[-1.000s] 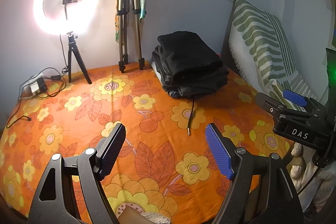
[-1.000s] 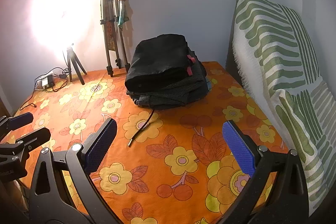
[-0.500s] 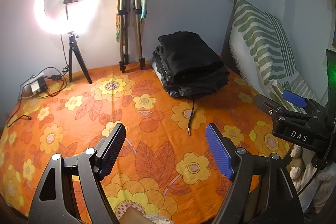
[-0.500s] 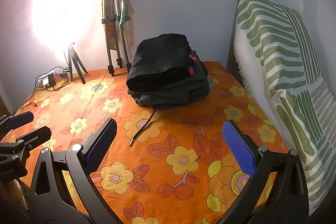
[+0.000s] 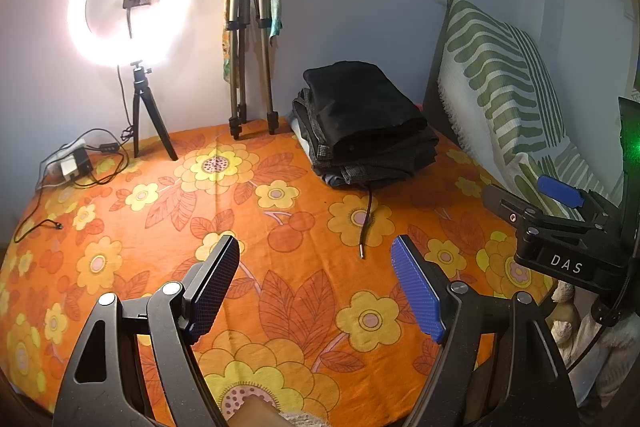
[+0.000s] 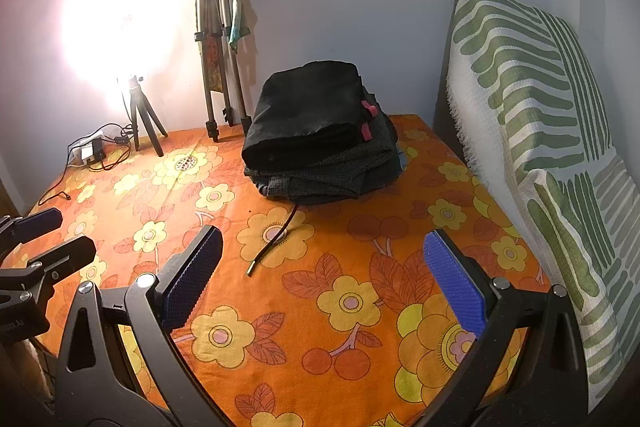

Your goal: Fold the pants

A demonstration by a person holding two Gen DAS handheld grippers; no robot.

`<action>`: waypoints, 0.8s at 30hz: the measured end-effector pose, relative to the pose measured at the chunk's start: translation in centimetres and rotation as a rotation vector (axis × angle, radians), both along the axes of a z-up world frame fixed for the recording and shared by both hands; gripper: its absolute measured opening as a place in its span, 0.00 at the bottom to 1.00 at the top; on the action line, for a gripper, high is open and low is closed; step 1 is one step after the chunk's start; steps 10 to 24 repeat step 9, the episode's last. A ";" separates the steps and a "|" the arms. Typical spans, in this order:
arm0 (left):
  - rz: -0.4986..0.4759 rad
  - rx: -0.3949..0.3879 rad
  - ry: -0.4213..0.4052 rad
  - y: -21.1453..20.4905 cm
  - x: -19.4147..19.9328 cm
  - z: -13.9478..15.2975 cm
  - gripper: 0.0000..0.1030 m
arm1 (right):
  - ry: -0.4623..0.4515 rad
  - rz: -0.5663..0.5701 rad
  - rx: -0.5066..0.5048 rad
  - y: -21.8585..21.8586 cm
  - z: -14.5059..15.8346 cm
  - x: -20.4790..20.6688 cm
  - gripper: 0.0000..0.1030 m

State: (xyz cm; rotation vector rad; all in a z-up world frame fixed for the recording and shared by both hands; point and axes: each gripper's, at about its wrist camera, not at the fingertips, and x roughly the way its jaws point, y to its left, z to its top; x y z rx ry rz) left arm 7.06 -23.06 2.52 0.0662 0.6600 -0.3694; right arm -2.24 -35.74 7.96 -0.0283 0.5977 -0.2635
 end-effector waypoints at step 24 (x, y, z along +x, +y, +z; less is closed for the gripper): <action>0.012 0.004 0.004 0.1 0.2 0.0 0.76 | 0.000 0.001 0.000 0.0 0.0 0.1 0.99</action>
